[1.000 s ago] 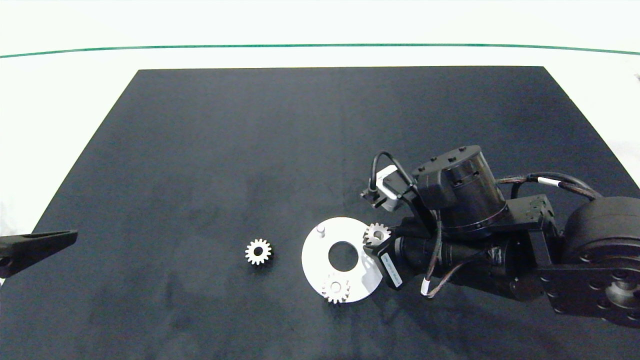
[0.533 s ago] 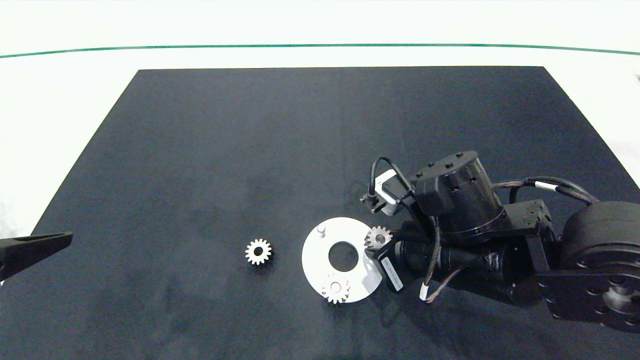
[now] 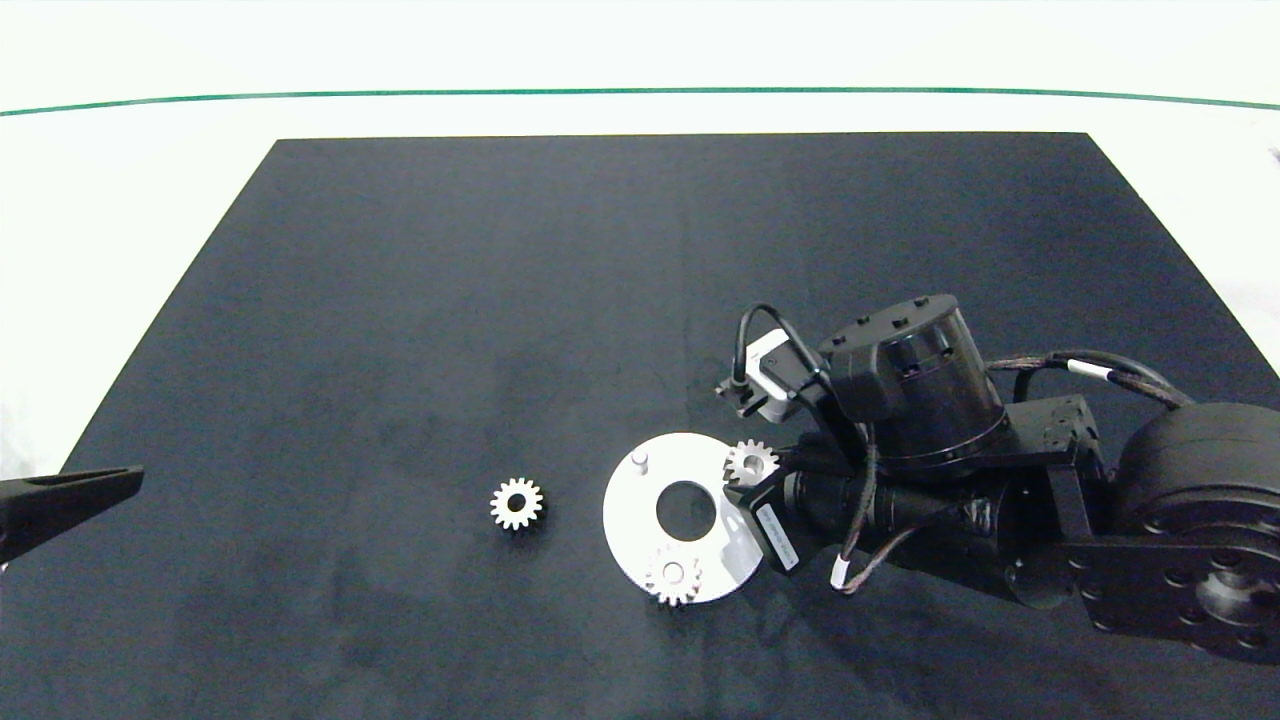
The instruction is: Install three planetary gears onto the carrier pins
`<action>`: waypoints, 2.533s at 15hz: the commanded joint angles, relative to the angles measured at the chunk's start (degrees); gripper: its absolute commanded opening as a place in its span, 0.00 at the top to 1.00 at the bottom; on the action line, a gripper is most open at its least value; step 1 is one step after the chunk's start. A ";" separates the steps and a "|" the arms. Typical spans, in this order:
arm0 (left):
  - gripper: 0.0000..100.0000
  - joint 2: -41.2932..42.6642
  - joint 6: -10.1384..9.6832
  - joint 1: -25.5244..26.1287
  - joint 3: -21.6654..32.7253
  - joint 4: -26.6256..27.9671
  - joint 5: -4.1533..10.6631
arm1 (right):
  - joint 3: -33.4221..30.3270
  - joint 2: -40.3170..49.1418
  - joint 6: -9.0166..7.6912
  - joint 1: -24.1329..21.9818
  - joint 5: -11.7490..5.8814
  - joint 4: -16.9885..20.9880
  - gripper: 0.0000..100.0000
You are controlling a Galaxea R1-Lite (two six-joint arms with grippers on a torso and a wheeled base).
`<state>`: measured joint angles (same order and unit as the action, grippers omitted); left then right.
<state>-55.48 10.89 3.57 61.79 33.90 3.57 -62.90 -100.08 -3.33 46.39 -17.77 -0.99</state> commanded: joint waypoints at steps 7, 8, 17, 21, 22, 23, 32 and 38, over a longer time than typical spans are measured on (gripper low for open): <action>0.00 -0.07 0.10 0.38 -0.09 0.20 0.03 | 2.00 0.07 0.25 -0.07 -0.16 -0.16 0.72; 0.00 -0.07 0.10 0.38 -0.09 0.20 0.03 | 2.61 0.07 0.16 -0.07 -0.16 -0.33 0.72; 0.00 -0.95 -0.34 0.65 -0.09 0.11 -0.06 | 2.61 -1.87 0.43 3.27 -4.99 -2.70 0.00; 0.00 -0.59 -0.78 1.09 0.43 -0.06 -0.06 | 3.14 -2.92 0.60 4.50 -6.66 -6.22 0.00; 0.00 -0.51 -2.10 1.26 1.14 -0.42 -0.14 | 3.67 2.00 0.60 4.68 -8.51 -6.04 0.00; 0.00 -1.03 -3.15 1.53 1.58 -1.03 -0.41 | 4.37 8.41 0.43 4.33 -8.94 -4.99 0.00; 0.00 -18.17 -4.65 25.78 -0.97 -4.46 -1.20 | 8.76 55.17 -3.44 -3.06 -10.18 19.44 0.00; 0.00 -26.61 -2.89 41.69 -5.63 -16.15 3.99 | 7.97 56.32 -5.37 -3.85 -10.09 19.44 0.00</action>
<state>-76.29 7.30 42.17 56.81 19.04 5.56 -54.93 -44.87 -8.64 42.58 -27.75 18.43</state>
